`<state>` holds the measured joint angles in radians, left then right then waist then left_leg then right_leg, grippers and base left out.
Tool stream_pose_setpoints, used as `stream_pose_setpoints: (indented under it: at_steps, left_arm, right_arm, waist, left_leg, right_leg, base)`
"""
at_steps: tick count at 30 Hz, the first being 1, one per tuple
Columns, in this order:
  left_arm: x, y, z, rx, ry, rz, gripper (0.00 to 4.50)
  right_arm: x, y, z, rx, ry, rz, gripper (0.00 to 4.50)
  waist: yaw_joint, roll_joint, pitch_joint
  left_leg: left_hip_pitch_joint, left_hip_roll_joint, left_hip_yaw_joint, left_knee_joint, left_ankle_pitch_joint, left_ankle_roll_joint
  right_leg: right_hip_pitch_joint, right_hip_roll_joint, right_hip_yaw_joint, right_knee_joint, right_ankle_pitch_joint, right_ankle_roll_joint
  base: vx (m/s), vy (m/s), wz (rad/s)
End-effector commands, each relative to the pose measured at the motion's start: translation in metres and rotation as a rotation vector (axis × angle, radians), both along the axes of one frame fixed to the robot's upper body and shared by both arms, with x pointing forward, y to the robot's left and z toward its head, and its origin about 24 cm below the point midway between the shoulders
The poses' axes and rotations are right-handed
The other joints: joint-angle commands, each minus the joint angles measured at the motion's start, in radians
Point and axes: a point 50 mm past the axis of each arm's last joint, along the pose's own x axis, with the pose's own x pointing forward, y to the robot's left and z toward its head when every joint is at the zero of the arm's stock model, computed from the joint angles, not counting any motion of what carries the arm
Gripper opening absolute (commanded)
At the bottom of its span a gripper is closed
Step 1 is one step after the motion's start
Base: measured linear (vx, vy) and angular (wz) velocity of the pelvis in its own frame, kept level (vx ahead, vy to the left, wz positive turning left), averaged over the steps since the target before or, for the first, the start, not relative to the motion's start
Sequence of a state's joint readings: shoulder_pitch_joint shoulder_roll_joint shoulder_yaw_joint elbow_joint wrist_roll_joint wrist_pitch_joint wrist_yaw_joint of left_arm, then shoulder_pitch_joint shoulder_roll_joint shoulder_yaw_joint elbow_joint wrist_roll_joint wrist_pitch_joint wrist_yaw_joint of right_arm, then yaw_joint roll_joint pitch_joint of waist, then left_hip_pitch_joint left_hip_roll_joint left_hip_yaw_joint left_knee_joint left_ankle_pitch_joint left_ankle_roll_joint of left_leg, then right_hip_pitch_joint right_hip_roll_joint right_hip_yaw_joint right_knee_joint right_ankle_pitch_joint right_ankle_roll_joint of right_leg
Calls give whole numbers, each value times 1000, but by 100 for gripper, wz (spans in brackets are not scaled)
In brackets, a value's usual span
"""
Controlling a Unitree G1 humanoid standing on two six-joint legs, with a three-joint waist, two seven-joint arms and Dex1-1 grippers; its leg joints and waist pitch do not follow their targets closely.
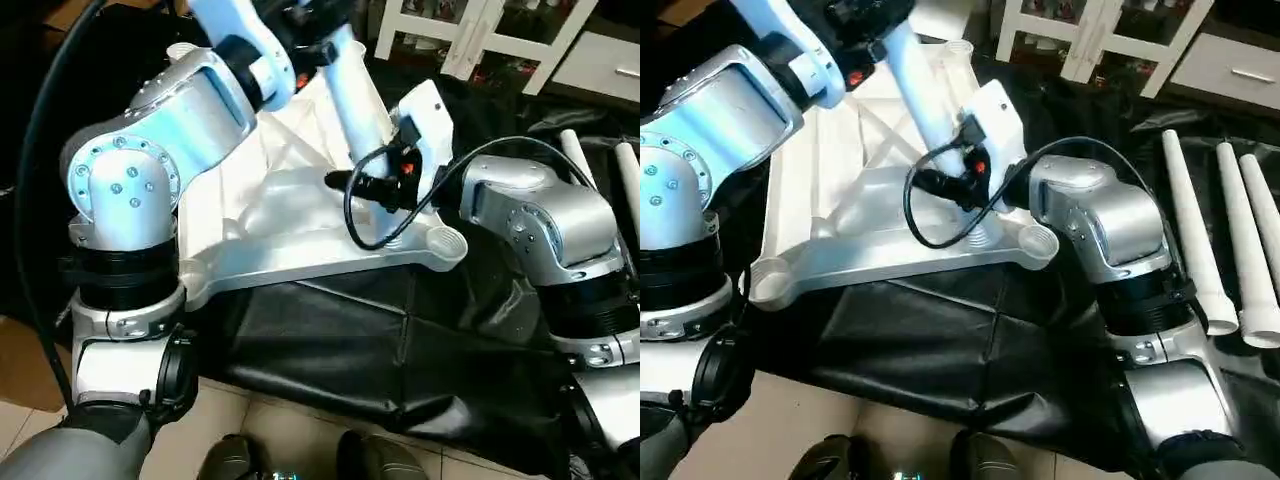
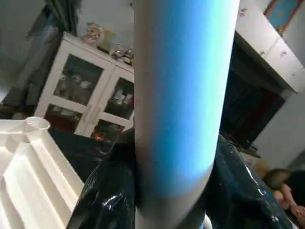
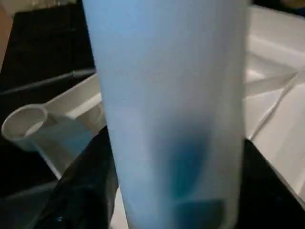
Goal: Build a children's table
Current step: Pick table leg
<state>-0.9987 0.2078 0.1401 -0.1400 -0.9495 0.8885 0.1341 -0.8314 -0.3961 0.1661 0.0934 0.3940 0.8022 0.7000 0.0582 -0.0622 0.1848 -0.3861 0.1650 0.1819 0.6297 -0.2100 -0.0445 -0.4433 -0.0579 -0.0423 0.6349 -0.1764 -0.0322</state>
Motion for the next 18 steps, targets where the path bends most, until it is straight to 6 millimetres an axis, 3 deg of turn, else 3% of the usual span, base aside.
stream_pose_setpoints:
  at_steps: [1, 6, 11, 16, 18]
  left_arm:
    - [-8, -6, 10, 13, -52, -46, 161]
    - [-9, -6, 12, 28, -70, -65, 161]
    - [-6, -2, 12, 46, -75, -58, 161]
    - [-3, 2, 14, 101, -102, -34, 161]
    - [-3, 1, 14, 93, -113, -51, 217]
  right_arm:
    - [0, -4, -5, -29, 24, -11, 244]
    - [0, -5, -7, -39, 32, -15, 204]
    - [0, -5, -6, -33, 28, -13, 194]
    - [1, -5, -4, -3, 13, -27, 193]
    - [1, -6, -3, 12, 8, -39, 191]
  waist:
    - [2, 0, -114]
    - [2, 0, -110]
    - [1, 1, -109]
    - [1, 0, -112]
    - [0, 1, -112]
  left_leg:
    - [20, 50, -14, -53, 156, 105]
    - [19, 50, -15, -55, 111, 77]
    - [20, 49, -15, -56, 89, 52]
    - [17, 47, -16, -56, 99, 52]
    - [18, 48, -16, -55, 107, 53]
  right_leg:
    - [85, -76, 57, -31, 120, -321]
    - [84, -77, 58, -36, 55, -302]
    - [82, -76, 59, -40, 17, -282]
    - [83, -75, 58, -38, 32, -277]
    - [82, -76, 58, -36, 37, -277]
  base:
    - [0, 0, 0]
    - [0, 0, 0]
    - [0, 0, 0]
    - [0, 0, 0]
    - [0, 0, 0]
